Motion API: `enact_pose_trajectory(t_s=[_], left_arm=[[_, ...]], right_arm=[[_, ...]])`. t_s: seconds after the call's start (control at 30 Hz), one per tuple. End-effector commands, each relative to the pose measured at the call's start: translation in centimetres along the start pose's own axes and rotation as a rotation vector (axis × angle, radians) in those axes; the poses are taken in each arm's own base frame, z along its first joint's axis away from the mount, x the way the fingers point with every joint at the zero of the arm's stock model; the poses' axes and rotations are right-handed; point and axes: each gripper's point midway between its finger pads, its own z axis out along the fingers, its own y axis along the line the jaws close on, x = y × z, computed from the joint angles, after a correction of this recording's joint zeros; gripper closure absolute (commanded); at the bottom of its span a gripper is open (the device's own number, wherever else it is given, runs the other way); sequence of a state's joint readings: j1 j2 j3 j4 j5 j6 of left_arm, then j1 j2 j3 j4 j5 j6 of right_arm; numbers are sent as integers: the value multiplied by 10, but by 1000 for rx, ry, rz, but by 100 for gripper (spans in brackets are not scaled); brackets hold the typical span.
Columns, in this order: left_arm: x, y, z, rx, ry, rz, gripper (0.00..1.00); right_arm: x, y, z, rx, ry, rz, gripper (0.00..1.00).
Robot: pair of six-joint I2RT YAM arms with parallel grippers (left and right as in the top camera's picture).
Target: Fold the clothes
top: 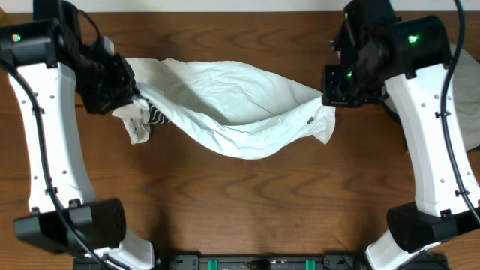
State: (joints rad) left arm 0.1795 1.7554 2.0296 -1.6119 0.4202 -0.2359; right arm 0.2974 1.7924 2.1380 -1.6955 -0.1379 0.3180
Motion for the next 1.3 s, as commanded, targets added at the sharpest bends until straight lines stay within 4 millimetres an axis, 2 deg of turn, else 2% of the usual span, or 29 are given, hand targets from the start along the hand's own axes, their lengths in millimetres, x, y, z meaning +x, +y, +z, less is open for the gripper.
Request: enact_pose_trajectory(t_s=[0.0, 0.17, 0.33, 0.4, 0.53, 0.57, 0.73, 0.83, 0.9, 0.97, 1.0, 1.07, 1.13, 1.27], left_arm=[[35, 17, -23, -82, -14, 15, 94], [72, 18, -47, -58, -92, 43, 94], [112, 29, -52, -49, -119, 48, 93], [127, 36, -46, -53, -106, 43, 92], [151, 52, -25, -76, -32, 18, 83], [156, 57, -18, -84, -5, 9, 75], [169, 71, 9, -113, 87, -24, 75], [168, 78, 14, -141, 93, -27, 73], [162, 87, 13, -197, 62, -21, 66], [154, 93, 12, -232, 26, -30, 60], [152, 92, 13, -228, 17, -28, 56], [142, 89, 13, -215, -21, -25, 35], [133, 87, 14, -206, -51, -32, 30], [127, 84, 22, -197, -20, -39, 29]], right_arm=[[7, 5, -2, 26, -8, -32, 96], [23, 13, 15, 42, 62, -72, 97], [47, 16, 42, 77, 172, -97, 98], [55, 15, 54, 91, 208, -101, 99], [63, 15, 73, 106, 243, -93, 96], [64, 14, 76, 109, 247, -85, 94], [65, 13, 80, 112, 251, -85, 89], [63, 9, 79, 127, 245, -82, 77], [59, 4, 79, 155, 230, -83, 58], [55, 0, 80, 171, 211, -83, 43], [53, 0, 80, 171, 204, -83, 38], [46, -1, 81, 168, 177, -78, 21], [38, -2, 82, 160, 150, -68, 7], [25, -10, 82, 155, 109, -37, 3]])
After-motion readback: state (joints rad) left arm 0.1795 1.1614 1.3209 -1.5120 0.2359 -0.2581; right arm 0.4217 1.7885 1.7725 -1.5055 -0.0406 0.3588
